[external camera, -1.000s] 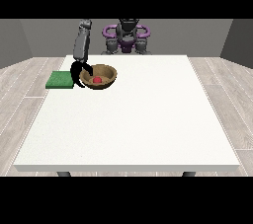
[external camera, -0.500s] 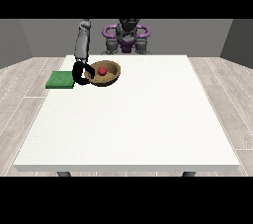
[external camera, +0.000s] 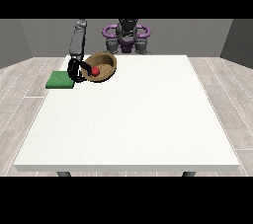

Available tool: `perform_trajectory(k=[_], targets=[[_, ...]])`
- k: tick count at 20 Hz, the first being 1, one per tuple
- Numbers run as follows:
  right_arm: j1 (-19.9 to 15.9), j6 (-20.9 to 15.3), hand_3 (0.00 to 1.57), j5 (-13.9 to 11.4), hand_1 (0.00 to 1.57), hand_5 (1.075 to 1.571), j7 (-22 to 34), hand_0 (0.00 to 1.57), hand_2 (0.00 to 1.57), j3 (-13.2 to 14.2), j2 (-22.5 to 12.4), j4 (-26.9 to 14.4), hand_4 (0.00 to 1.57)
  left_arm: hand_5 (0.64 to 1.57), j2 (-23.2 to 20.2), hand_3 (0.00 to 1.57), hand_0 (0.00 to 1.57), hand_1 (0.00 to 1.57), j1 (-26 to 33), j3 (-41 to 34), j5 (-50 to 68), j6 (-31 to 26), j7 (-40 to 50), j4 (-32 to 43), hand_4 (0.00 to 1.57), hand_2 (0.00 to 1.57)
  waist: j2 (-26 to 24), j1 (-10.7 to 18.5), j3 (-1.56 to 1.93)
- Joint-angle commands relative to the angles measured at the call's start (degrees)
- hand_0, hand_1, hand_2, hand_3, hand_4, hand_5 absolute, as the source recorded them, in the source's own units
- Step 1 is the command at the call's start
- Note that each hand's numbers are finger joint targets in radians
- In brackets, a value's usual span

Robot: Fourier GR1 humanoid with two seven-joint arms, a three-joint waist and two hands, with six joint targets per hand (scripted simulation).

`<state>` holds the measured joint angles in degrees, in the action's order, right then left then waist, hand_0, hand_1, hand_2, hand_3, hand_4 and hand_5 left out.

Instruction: Pick the cup and pour the ball into the bowl, then pick the bowl and place it on the pad

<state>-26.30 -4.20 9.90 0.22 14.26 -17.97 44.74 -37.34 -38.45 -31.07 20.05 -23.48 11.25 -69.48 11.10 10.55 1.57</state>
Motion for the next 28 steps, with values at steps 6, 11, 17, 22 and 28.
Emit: perform_trajectory(k=[6, 11, 17, 22, 28], targets=[[-0.5, 1.8, 0.67, -0.9, 1.57, 1.566, 5.4, 1.57, 1.57, 2.7, -17.3, -0.5, 1.08, 1.545, -1.9, 0.0, 0.0, 0.0, 3.5, -2.0, -0.6, -0.2, -0.6, 1.8, 1.2, 0.0, -3.3, -6.9, -1.77], [-1.1, 4.7, 0.57, -1.2, 1.57, 1.564, 6.3, 1.57, 1.57, 3.7, -22.2, -0.9, 1.09, 1.548, -3.6, 0.0, 0.0, 0.0, 5.8, -4.2, 0.4, -2.4, -3.8, 5.0, 1.21, 0.0, -1.8, -7.4, -1.59], [-1.2, 4.6, 0.46, -2.1, 1.57, 1.567, 6.7, 1.57, 1.57, 2.1, -19.5, 2.5, 1.11, 1.555, -6.6, 0.0, 0.0, 0.0, 8.6, -5.7, -2.6, -4.3, -14.9, 13.1, 1.21, 0.0, 0.8, -10.6, -1.6], [-4.6, 3.7, 0.44, -0.2, 1.57, 1.569, 4.7, 1.57, 1.57, 5.3, -18.0, -5.0, 1.06, 1.553, -7.2, 0.0, 0.0, 0.0, 6.6, -4.6, 0.5, -4.9, -11.9, 9.8, 1.21, 0.0, 3.0, -6.2, -1.54], [-3.7, 2.3, 0.55, 0.3, 1.57, 1.571, 3.2, 1.57, 1.57, 4.5, -13.0, -3.5, 1.02, 1.557, -10.8, 0.0, 0.0, 0.0, 7.6, -5.5, 0.0, -7.5, -15.4, 15.9, 1.2, 0.0, 1.7, -9.1, -1.59]])
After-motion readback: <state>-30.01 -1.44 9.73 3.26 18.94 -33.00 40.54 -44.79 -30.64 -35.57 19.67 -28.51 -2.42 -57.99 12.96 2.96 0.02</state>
